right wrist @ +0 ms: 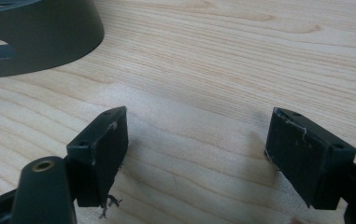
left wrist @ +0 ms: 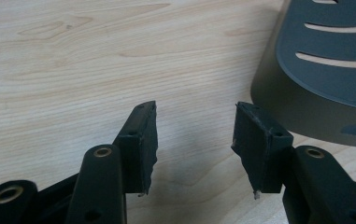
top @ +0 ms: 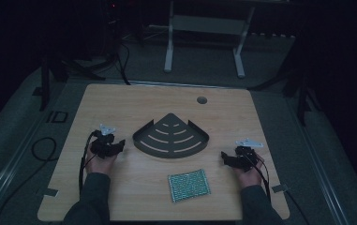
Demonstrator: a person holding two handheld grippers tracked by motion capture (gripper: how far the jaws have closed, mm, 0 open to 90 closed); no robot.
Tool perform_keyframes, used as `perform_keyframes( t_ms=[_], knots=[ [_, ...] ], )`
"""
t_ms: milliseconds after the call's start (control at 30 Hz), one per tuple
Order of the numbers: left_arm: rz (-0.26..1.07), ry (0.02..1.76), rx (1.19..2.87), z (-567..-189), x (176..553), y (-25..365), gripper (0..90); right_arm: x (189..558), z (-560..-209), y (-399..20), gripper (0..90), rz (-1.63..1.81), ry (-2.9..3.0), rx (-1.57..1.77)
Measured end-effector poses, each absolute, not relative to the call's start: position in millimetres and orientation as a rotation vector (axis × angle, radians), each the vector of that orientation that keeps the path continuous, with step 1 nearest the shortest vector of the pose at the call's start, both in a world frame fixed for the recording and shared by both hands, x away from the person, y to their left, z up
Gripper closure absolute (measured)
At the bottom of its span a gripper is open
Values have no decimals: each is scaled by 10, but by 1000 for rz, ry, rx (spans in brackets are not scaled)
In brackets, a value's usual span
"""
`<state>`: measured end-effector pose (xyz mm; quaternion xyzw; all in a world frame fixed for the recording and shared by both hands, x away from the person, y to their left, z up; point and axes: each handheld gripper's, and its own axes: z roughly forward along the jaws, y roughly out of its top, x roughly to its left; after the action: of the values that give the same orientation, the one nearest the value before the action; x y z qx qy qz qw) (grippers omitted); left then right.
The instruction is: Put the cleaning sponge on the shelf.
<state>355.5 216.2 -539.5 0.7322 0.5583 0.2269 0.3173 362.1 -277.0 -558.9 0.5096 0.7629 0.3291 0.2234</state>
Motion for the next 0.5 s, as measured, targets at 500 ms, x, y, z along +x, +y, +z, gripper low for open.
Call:
perform_keyframes(
  t_ms=[500],
  knots=[
    [542, 1482, 1951, -5543, 3647, 2156, 482, 3570, -5539, -2796, 462, 931, 2095, 1425]
  ],
)
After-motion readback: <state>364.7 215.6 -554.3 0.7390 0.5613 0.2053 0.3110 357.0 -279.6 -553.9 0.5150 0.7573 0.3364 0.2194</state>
